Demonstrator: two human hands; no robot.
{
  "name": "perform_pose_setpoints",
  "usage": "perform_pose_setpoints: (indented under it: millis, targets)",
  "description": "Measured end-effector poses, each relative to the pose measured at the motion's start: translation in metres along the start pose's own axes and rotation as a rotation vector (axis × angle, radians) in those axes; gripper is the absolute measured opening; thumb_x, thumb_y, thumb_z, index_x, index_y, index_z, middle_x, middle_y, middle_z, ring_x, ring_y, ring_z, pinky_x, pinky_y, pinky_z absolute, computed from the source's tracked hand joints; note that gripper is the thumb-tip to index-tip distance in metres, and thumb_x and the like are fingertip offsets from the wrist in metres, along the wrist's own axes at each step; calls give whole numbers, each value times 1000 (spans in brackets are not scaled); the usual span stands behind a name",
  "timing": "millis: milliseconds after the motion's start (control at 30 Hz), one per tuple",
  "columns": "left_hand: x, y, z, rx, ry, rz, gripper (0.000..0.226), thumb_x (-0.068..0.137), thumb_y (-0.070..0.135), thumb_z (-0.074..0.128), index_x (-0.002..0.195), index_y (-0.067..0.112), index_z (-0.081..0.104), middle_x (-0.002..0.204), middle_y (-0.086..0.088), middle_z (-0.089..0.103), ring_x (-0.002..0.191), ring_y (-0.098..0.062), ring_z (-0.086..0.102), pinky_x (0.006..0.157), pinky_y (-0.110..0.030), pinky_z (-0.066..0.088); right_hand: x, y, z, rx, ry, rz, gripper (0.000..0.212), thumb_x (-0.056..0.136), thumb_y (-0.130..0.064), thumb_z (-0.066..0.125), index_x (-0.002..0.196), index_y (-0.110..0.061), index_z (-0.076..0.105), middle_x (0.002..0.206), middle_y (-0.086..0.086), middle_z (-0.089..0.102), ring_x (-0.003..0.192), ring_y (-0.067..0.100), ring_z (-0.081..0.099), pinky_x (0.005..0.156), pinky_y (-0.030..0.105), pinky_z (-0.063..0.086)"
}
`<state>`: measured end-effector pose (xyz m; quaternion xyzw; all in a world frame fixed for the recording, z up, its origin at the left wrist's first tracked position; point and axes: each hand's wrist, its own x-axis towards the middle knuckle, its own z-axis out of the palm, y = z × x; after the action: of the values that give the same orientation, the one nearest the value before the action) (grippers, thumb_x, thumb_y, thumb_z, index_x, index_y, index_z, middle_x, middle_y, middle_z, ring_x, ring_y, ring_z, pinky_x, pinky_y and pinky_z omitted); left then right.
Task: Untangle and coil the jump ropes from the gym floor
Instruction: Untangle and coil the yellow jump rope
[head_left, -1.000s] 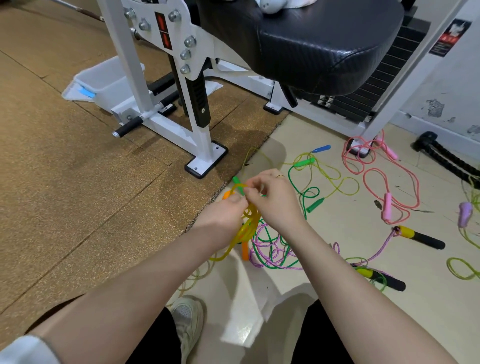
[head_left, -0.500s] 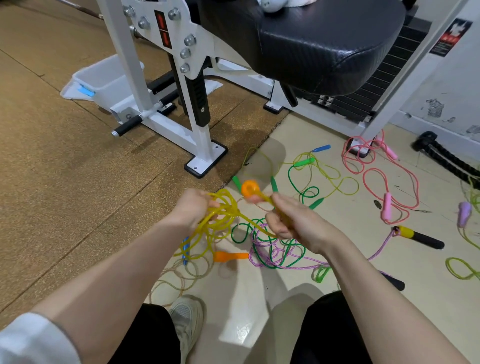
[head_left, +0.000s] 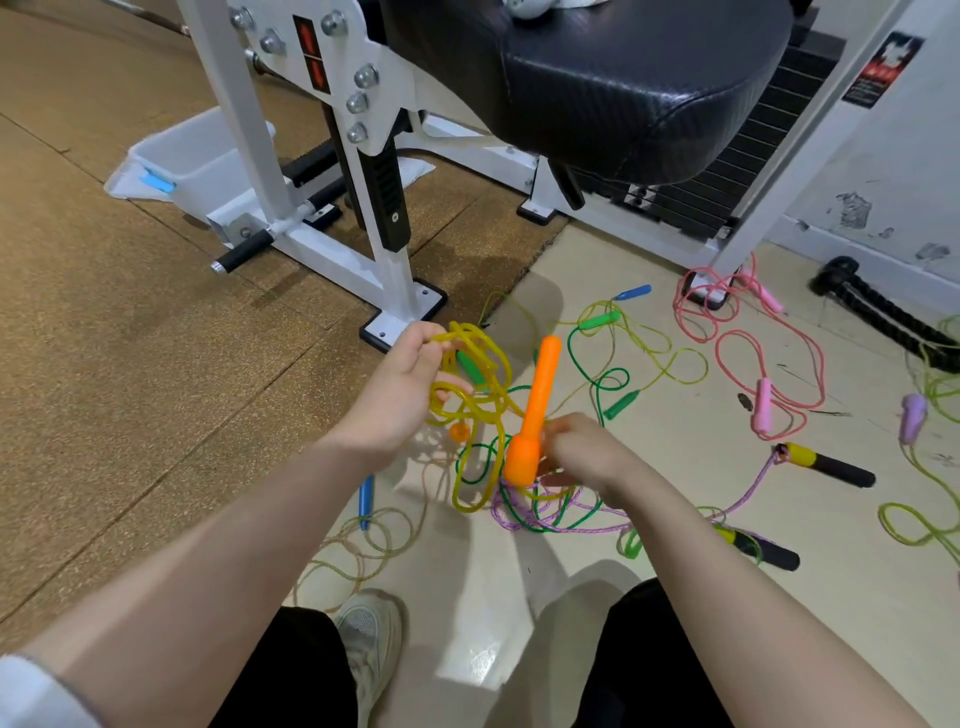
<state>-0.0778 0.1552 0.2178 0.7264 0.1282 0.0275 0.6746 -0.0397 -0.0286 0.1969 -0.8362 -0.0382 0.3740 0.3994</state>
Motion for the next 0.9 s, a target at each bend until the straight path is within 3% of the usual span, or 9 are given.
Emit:
perform_pose_setpoints:
  millis: [67,200,300,367,467,567,700,767,900]
  targets:
    - [-2,1,2,11,-26,33,23,103,16,27,94,24,46,96,3,58,67,-7,64,60,-20,42,2,-2,-5,228,159,31,16,78,2,42,73,1,57,71,21,57,62,29,55,60,33,46]
    - [0,3,3,-84,-44,61,27,102,11,28,93,22,51,92,-2,57,65,-6,61,65,-23,41,6,3,-8,-223,496,-119,20,81,-9,47,69,1,61,73,16,59,72,30,55,63,33,40]
    - [0,5,6,-271,-100,57,29,99,2,30,90,14,55,99,-7,60,77,-7,63,73,-22,48,3,-2,-8,-134,786,-382,21,79,4,47,93,-5,61,103,11,53,101,20,46,81,20,34]
    - [-2,8,7,-411,-168,20,28,96,-1,30,91,8,56,99,-9,63,78,-7,65,70,-19,52,3,-12,-11,8,745,-534,39,81,11,44,113,-6,56,124,5,46,114,8,36,95,8,26]
    - [-4,9,6,-522,-221,-22,25,90,0,34,95,3,59,94,-4,71,82,-11,66,71,-21,52,3,-21,-10,-94,420,-708,46,89,6,46,132,-11,48,129,-8,43,123,2,37,104,8,24]
    - [-6,13,6,-674,-201,-83,21,83,3,37,91,1,56,83,-7,72,77,-18,67,75,-30,54,3,-23,-2,-89,258,-730,40,89,0,54,124,-20,55,124,-6,53,114,6,52,99,11,34]
    - [-6,19,8,-830,-92,-201,20,79,-2,36,82,4,54,66,-6,63,66,-18,60,74,-31,49,4,-25,4,-199,459,-780,12,85,-11,62,97,-10,62,100,3,56,94,20,55,78,18,37]
    - [-2,17,9,-761,46,-243,26,89,-1,31,82,6,56,62,-3,62,64,-16,56,65,-26,49,2,-27,4,-270,485,-722,9,89,-15,60,94,-8,60,90,6,62,84,22,56,72,28,39]
    - [5,7,4,-107,290,-177,29,100,33,34,91,17,57,80,2,55,76,-13,50,74,-24,42,-5,-33,2,-107,469,-665,3,94,-14,53,90,-14,53,69,3,60,63,13,52,61,25,40]
